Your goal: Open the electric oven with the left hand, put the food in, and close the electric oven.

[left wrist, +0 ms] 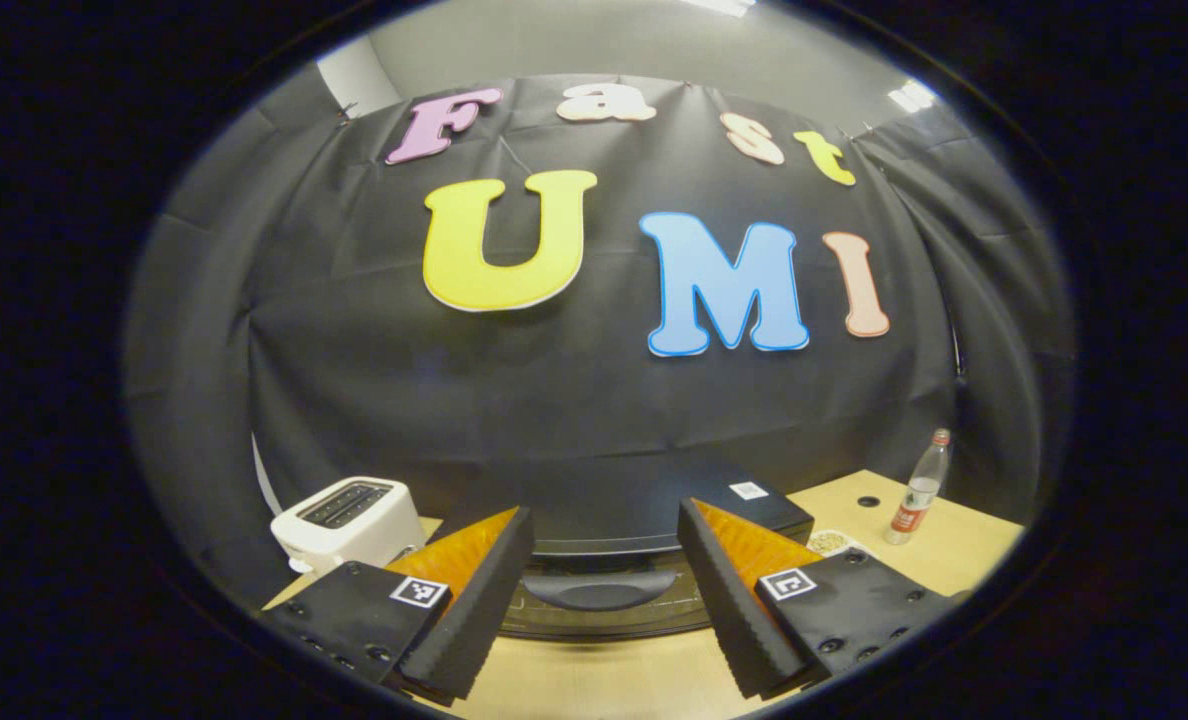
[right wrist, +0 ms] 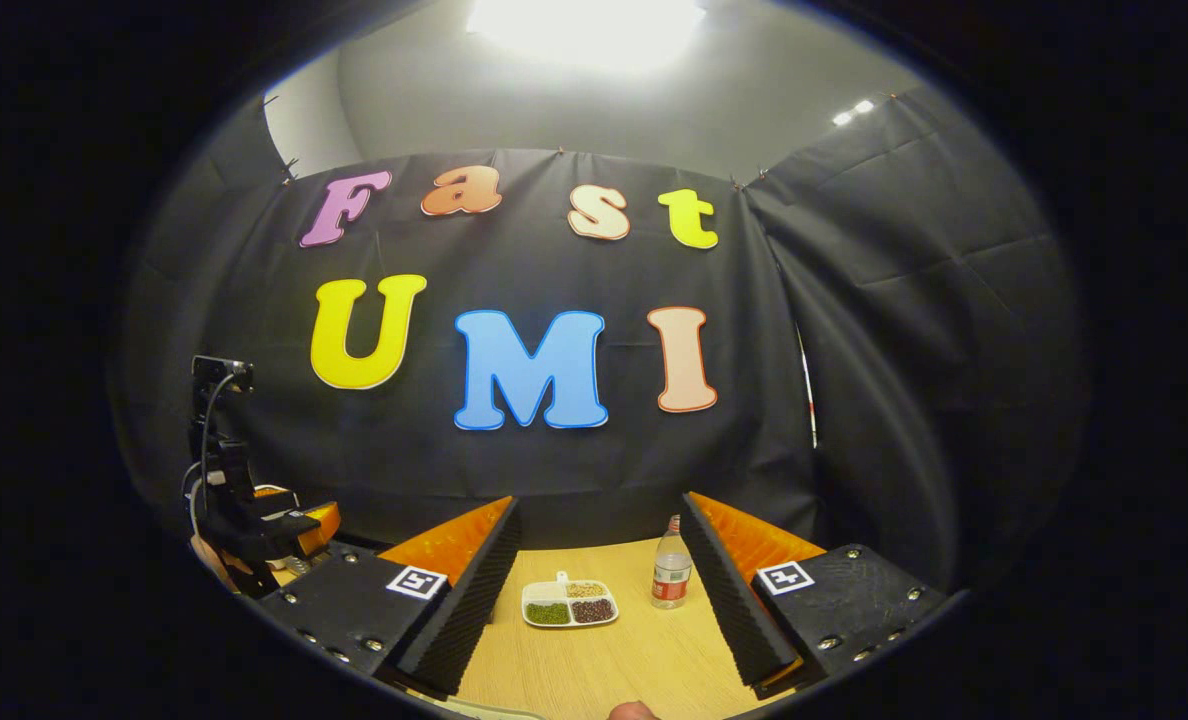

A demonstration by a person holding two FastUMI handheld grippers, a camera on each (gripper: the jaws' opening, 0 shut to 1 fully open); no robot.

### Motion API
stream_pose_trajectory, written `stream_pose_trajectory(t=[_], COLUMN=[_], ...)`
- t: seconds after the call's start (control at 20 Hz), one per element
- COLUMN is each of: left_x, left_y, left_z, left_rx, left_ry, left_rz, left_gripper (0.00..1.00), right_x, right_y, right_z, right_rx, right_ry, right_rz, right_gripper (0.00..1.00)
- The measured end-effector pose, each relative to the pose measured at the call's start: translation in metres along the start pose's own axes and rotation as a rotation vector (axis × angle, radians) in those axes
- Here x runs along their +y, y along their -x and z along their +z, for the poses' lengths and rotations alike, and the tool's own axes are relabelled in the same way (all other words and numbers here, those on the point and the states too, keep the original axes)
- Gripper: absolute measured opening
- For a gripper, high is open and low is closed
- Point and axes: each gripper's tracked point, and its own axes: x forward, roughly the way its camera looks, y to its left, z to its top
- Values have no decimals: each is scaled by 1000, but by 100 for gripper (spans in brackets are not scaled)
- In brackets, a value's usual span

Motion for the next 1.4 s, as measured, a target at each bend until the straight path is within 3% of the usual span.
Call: stream_pose_trajectory(t=[0.4, 0.65, 1.4], left_x=[-3, 1, -5], left_y=[-49, -56, 6], left_z=[-53, -66, -91], left_rx=[89, 85, 99], left_ry=[0, 3, -28], left_rz=[-25, 5, 31], left_gripper=[100, 100, 100], right_x=[1, -3, 1], right_y=[-4, -4, -4], right_z=[-9, -5, 0], right_rx=[38, 33, 20], right_ry=[67, 90, 97], right_rz=[-65, -84, 1], right_gripper=[97, 97, 97])
